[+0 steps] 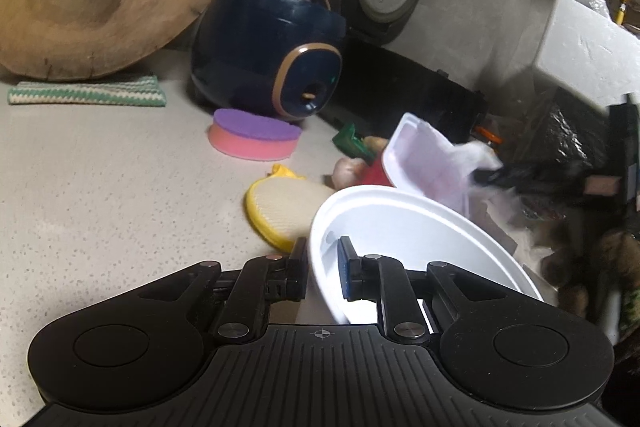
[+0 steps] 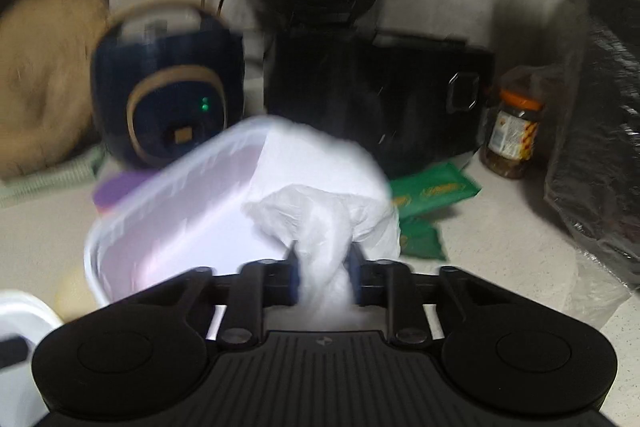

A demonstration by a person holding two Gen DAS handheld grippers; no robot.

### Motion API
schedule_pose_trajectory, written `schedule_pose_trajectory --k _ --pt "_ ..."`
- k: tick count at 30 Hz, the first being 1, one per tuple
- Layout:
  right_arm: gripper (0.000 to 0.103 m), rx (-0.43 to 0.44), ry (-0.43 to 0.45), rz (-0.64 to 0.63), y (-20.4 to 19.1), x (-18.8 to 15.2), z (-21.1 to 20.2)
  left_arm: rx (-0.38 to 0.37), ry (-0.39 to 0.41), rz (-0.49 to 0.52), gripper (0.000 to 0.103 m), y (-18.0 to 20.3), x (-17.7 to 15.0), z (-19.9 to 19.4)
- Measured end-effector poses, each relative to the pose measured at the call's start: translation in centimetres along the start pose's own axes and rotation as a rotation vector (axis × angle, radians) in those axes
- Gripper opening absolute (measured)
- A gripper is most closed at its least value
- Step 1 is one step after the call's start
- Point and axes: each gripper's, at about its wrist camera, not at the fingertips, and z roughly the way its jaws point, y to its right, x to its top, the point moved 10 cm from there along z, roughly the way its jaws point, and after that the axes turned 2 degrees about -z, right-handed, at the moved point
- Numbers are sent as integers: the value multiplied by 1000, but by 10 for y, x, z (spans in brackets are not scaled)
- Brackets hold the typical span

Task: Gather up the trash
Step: 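Grasp the white tissue with the right gripper while the left gripper lifts the bowl, then carry bowl and tissue down into the green bin and open both grippers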

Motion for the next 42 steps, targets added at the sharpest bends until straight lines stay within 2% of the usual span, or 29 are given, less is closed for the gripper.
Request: schedule_pose_trajectory --k 3,7,11,15,19,23,27,30,33,35,36,39,42 --pt "12 -22 70 46 25 18 -24 -4 9 3 17 1 1 -1" --pt "12 -74 103 98 60 27 -47 -4 37 29 14 4 1 -9" --pt "12 -96 93 132 81 11 -67 0 122 22 14 4 11 -24" --pt "12 -60 84 136 80 -17 -90 21 166 -7 14 3 18 -34" --pt "12 9 79 164 78 -48 -120 -51 192 -12 14 23 18 -50" --pt "12 36 93 174 80 -77 -157 -163 168 62 14 66 2 -61" --pt "12 -34 97 165 94 -115 -187 -305 67 111 14 109 -40 -53" --pt "12 -90 68 154 103 -156 -199 -347 -74 164 14 130 -103 -23" --pt "12 -137 -3 153 113 -207 -198 -310 -275 197 14 134 -184 28" --pt "12 -194 -54 130 119 -241 -195 -248 -431 194 14 129 -244 70" --pt "12 -215 -80 119 121 -258 -193 -225 -483 196 14 126 -267 86" --pt "12 -204 -159 138 125 -303 -183 -171 -607 230 14 123 -325 127" --pt "12 -176 -209 206 133 -338 -169 -171 -657 282 14 136 -355 157"
